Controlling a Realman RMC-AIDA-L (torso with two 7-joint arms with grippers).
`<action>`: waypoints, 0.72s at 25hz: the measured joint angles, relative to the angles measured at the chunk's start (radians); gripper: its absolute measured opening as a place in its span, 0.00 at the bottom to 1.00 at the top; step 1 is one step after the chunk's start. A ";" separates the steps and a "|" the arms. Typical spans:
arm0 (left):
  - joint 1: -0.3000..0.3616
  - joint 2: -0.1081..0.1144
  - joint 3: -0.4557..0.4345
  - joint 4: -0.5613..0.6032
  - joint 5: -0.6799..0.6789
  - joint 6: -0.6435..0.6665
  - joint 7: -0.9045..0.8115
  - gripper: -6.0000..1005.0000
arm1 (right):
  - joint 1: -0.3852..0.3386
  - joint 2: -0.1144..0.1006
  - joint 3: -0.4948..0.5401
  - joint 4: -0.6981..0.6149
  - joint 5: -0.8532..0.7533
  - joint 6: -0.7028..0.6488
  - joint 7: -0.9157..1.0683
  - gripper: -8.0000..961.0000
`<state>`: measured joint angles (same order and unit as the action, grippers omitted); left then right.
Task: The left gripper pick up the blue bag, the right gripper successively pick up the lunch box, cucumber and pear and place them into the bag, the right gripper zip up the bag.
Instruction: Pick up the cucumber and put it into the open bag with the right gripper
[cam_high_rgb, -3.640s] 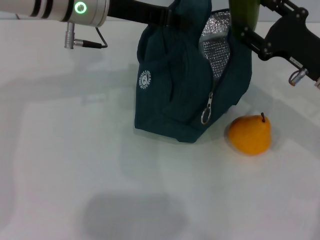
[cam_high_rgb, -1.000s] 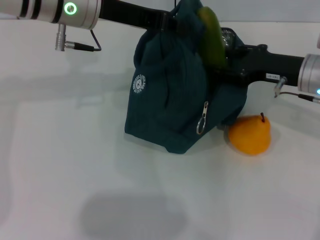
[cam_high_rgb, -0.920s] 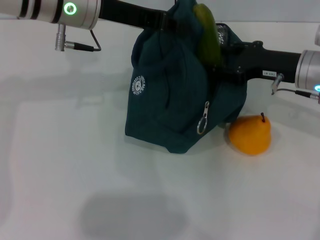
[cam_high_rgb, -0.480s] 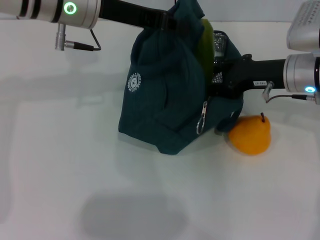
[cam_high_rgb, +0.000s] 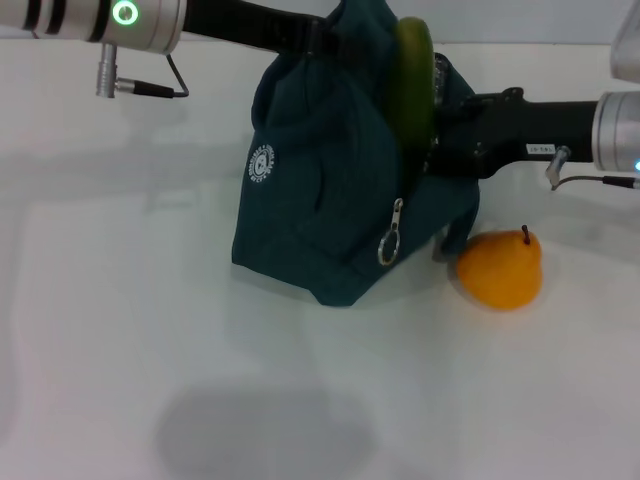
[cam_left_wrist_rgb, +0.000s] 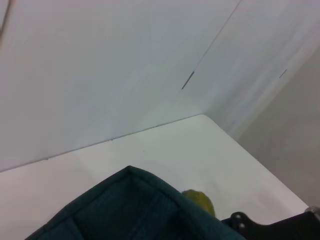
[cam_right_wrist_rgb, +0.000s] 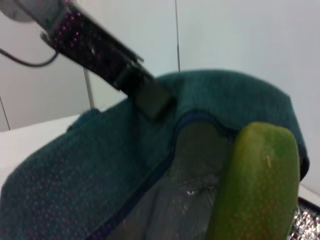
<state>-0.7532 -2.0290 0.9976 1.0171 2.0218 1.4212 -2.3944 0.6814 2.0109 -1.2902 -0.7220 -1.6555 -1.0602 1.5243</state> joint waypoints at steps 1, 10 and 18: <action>0.001 0.000 0.000 0.000 0.000 0.001 0.000 0.06 | -0.006 0.000 0.000 -0.010 0.000 -0.004 0.006 0.58; 0.005 0.014 -0.002 0.000 -0.026 0.021 0.002 0.06 | -0.036 -0.005 0.026 -0.067 0.007 -0.063 0.035 0.62; 0.006 0.015 -0.035 -0.002 -0.027 0.035 0.021 0.06 | -0.091 -0.004 0.105 -0.145 0.002 -0.153 0.060 0.61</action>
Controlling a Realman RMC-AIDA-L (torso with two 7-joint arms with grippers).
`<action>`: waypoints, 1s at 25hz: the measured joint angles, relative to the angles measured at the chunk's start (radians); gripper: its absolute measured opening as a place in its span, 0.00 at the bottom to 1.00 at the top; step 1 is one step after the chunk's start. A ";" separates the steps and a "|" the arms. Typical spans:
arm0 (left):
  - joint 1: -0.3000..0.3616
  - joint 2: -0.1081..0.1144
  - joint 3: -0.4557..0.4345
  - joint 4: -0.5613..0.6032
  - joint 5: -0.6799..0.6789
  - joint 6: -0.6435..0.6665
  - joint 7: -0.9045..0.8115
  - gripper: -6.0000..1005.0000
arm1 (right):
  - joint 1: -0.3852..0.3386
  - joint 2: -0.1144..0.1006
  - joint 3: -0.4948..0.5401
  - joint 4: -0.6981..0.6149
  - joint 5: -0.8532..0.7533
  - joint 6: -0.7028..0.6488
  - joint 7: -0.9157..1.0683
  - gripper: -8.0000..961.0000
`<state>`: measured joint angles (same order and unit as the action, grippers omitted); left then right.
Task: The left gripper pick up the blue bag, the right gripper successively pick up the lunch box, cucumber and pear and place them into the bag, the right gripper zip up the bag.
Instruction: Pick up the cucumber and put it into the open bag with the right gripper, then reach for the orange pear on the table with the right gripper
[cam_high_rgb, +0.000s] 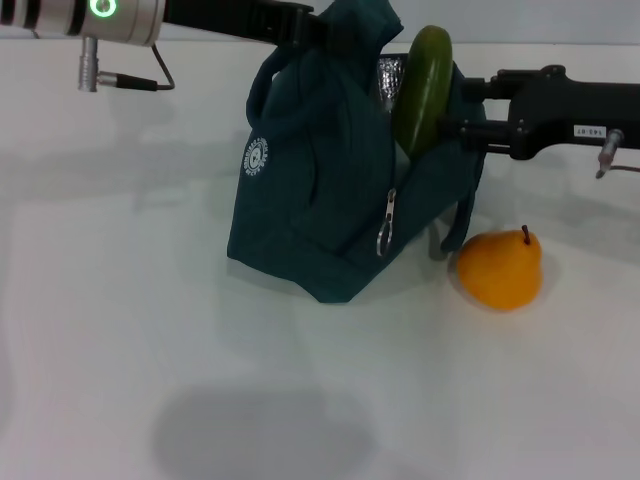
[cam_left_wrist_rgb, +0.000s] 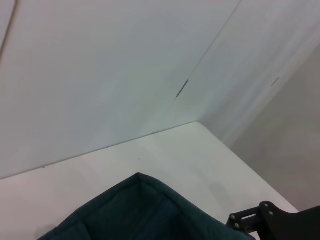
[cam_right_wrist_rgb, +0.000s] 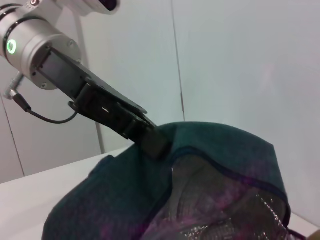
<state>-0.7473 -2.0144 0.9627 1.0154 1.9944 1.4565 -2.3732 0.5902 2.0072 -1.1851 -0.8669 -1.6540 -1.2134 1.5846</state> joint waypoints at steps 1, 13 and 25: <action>0.000 -0.001 -0.002 0.000 0.000 0.002 0.002 0.06 | -0.003 -0.001 0.001 0.000 -0.001 -0.001 0.000 0.61; 0.010 0.000 -0.029 -0.048 -0.003 0.012 0.041 0.06 | -0.135 0.003 0.170 -0.109 0.010 -0.197 -0.061 0.61; 0.023 -0.004 -0.035 -0.049 -0.003 0.006 0.070 0.06 | -0.238 -0.010 0.296 0.150 -0.022 -0.399 -0.515 0.60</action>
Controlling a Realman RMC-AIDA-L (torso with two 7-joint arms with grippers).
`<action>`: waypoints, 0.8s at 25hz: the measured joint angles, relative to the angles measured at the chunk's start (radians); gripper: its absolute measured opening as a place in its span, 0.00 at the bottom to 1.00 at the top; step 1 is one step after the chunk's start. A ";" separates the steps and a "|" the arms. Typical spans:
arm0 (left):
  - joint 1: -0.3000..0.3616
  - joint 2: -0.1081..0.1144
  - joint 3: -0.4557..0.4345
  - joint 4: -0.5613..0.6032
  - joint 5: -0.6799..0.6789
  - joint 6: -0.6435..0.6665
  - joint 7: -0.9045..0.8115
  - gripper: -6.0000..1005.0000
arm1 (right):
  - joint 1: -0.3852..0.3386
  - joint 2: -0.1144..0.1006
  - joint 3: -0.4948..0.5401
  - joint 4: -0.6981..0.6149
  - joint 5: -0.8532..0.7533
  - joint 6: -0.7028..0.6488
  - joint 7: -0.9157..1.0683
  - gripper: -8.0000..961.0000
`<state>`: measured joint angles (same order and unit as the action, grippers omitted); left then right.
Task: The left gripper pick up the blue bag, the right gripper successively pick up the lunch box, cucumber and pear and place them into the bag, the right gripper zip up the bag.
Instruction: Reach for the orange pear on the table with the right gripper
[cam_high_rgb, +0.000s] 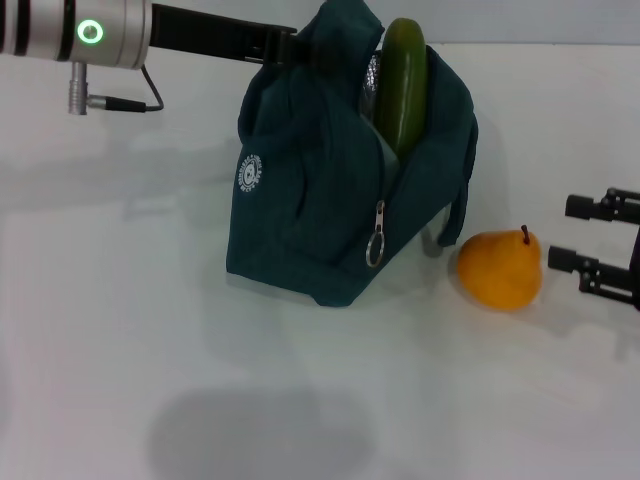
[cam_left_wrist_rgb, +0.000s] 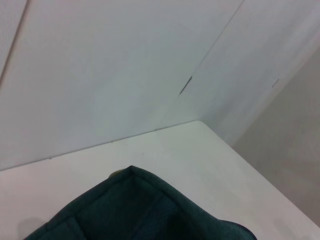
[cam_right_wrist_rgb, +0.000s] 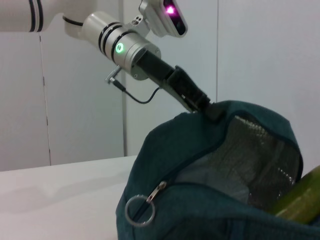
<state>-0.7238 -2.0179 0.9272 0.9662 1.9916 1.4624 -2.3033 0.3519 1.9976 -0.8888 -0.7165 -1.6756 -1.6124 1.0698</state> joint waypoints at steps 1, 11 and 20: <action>0.000 0.000 -0.002 0.000 0.000 0.000 0.000 0.06 | 0.000 0.000 0.000 0.000 0.000 0.000 0.000 0.60; 0.008 -0.005 -0.007 -0.001 0.000 -0.001 0.012 0.06 | 0.008 0.014 -0.002 0.088 0.054 0.077 -0.149 0.60; 0.011 -0.007 -0.009 -0.001 0.000 -0.001 0.012 0.06 | 0.060 0.016 -0.016 0.146 0.045 0.112 -0.180 0.54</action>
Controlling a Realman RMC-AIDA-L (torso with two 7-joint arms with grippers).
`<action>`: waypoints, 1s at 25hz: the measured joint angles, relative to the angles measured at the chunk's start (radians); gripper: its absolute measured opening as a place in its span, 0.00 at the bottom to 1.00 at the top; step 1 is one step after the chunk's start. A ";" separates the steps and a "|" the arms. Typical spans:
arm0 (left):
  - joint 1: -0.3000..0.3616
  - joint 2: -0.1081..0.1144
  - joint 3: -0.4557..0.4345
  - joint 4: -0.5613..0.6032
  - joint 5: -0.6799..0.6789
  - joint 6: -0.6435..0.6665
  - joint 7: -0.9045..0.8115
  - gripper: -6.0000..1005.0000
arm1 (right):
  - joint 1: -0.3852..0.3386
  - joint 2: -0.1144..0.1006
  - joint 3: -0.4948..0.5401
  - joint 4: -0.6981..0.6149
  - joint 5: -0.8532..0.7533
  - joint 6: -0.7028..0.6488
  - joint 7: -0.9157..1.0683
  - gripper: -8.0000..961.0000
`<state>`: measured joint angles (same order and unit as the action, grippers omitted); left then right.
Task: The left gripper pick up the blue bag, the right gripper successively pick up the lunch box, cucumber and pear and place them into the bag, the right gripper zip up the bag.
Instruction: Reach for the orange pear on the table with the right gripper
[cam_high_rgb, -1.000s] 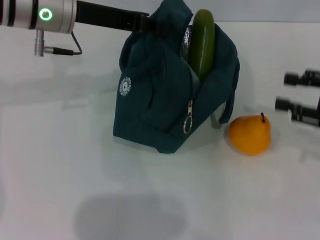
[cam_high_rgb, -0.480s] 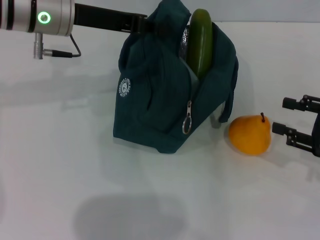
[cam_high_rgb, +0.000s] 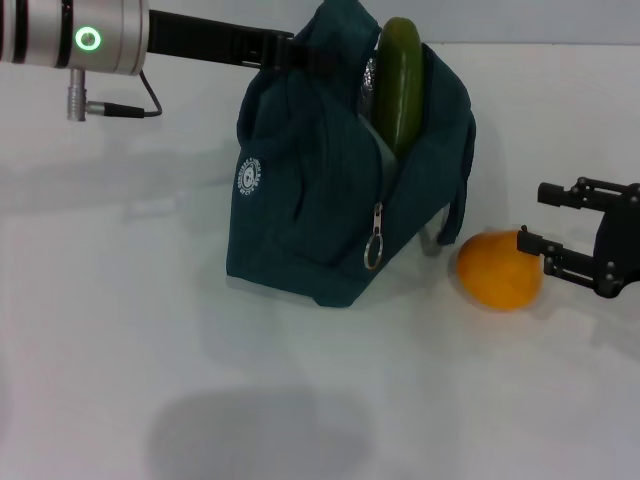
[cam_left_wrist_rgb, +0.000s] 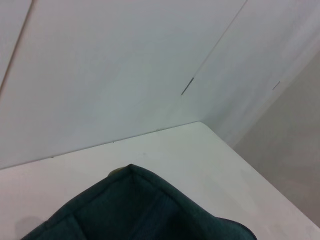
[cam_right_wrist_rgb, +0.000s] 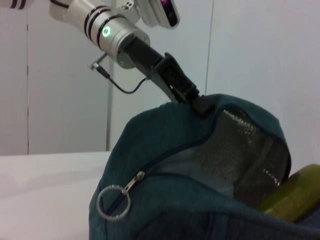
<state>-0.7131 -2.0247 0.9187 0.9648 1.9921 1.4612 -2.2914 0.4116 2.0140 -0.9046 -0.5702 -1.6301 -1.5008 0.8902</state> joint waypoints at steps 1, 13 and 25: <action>0.000 0.000 0.000 0.000 0.000 0.000 0.000 0.06 | 0.001 0.000 -0.007 0.000 0.000 0.006 0.000 0.53; 0.001 0.000 0.000 0.000 0.001 -0.001 0.002 0.06 | 0.004 0.003 -0.043 0.013 0.008 0.040 -0.001 0.39; 0.003 0.000 0.000 0.000 0.001 -0.001 0.003 0.06 | 0.004 0.006 -0.043 0.020 0.012 0.041 -0.002 0.09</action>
<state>-0.7102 -2.0249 0.9189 0.9648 1.9926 1.4602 -2.2887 0.4158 2.0203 -0.9480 -0.5507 -1.6183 -1.4602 0.8879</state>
